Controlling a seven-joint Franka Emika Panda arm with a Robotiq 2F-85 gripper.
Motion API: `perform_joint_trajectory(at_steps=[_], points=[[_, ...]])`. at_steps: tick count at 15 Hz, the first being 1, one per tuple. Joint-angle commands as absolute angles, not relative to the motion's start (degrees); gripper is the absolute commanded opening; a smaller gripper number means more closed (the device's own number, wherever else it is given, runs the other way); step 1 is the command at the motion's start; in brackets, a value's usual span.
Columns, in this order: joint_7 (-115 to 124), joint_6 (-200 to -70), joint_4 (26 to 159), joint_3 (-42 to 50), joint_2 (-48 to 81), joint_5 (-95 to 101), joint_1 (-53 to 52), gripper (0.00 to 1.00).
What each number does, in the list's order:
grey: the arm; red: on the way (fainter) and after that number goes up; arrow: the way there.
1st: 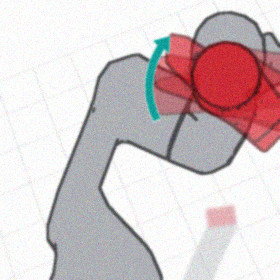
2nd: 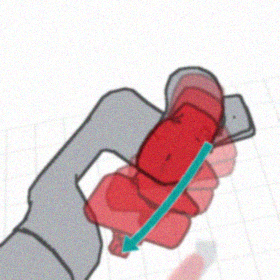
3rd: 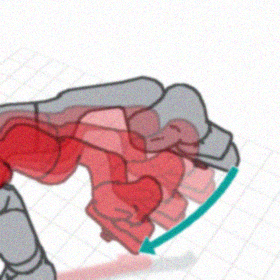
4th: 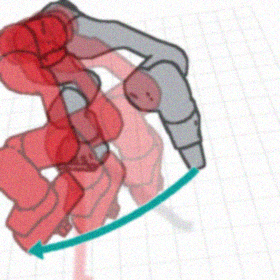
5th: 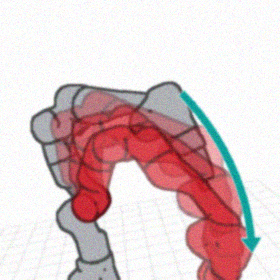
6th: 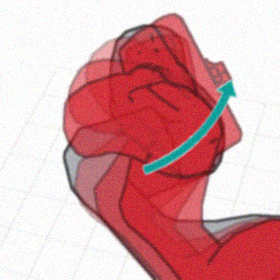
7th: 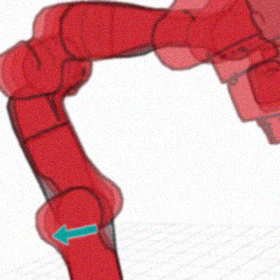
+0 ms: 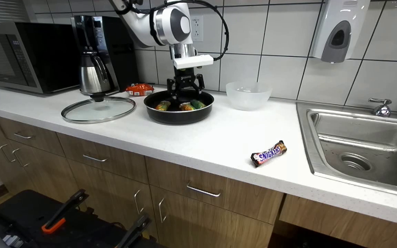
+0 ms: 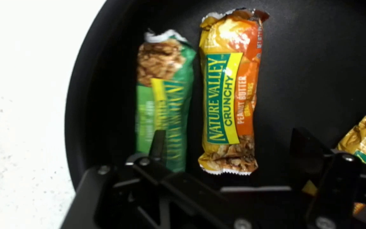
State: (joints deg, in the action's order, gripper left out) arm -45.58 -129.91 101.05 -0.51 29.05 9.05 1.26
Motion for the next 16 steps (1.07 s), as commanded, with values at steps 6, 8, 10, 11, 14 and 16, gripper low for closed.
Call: perform_joint_trajectory(at_steps=[6, 8, 10, 11, 14, 16], points=[[-46.2, -129.4, 102.7, -2.5, 23.3, 8.5, 2.7, 1.0], [-46.3, -129.4, 103.5, -2.4, 22.0, 8.4, 2.9, 1.0], [-46.7, -129.2, 104.4, -2.3, 20.7, 8.3, 3.2, 1.0], [-47.0, -129.2, 104.9, -2.3, 20.0, 8.2, 3.5, 1.0], [-47.5, -128.7, 107.2, -2.1, 17.5, 7.9, 4.1, 1.0], [-47.3, -128.5, 109.2, -1.8, 15.6, 7.6, 4.6, 1.0]])
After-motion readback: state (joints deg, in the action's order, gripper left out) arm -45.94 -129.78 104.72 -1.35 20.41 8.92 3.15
